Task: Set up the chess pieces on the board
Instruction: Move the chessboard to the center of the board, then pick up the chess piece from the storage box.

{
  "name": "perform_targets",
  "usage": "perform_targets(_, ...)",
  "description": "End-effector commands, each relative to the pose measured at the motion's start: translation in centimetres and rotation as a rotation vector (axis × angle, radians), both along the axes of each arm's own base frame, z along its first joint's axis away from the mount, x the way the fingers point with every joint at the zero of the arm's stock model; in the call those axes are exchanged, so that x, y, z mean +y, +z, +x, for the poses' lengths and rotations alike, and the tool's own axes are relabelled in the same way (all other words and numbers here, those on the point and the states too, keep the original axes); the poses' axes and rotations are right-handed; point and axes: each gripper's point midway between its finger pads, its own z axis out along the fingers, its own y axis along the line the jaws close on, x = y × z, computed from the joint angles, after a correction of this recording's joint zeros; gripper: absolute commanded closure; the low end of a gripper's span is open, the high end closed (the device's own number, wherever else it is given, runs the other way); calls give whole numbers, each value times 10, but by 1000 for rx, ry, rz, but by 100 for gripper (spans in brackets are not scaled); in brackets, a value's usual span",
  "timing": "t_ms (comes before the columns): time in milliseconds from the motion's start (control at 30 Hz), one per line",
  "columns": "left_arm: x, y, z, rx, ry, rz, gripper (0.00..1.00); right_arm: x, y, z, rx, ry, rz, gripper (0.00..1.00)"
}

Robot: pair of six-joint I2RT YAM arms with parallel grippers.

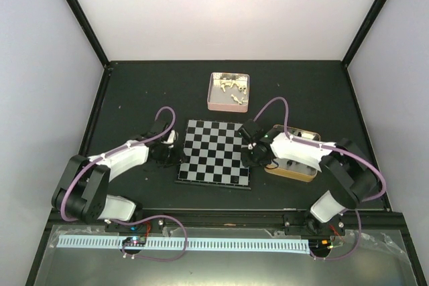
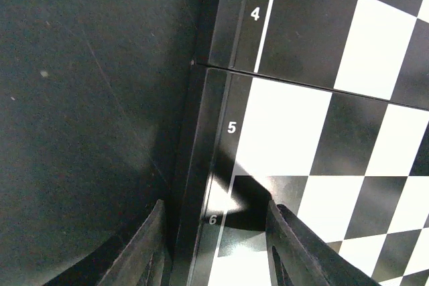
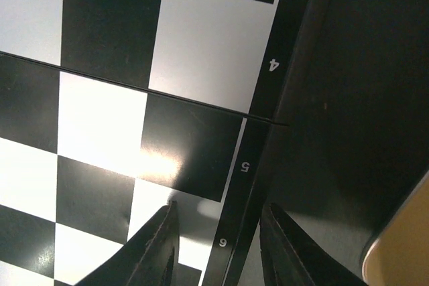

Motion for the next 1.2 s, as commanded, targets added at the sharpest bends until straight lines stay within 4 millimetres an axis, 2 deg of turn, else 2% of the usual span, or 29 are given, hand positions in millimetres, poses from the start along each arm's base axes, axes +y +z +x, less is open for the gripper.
perform_targets(0,-10,11,20,-38,-8,-12,59,37,13,27,-41,82,130,67)
perform_targets(233,-18,16,42,-56,-28,-5,59,57,24,56,-76,96,166,68)
perform_targets(333,-18,18,49,-63,-27,15,56,59,30,65,-111,101,174,67)
perform_targets(467,-12,23,56,-81,-11,54,51,47,46,82,-175,57,171,65)
perform_targets(567,-1,34,58,-119,20,101,47,23,69,93,-249,-11,161,60)
perform_targets(667,11,53,58,-185,49,138,40,3,103,98,-369,-29,168,51)
perform_targets(767,19,81,55,-267,63,146,35,-20,129,99,-467,-74,137,42)
perform_targets(867,26,115,48,-359,74,127,32,-59,140,98,-514,-188,65,37)
perform_targets(1033,31,170,31,-545,60,63,27,-133,118,80,-491,-409,-71,40)
perform_targets(1100,33,189,25,-632,51,37,23,-151,107,71,-461,-459,-111,44)
perform_targets(1167,34,205,19,-724,46,10,20,-161,93,61,-411,-483,-138,49)
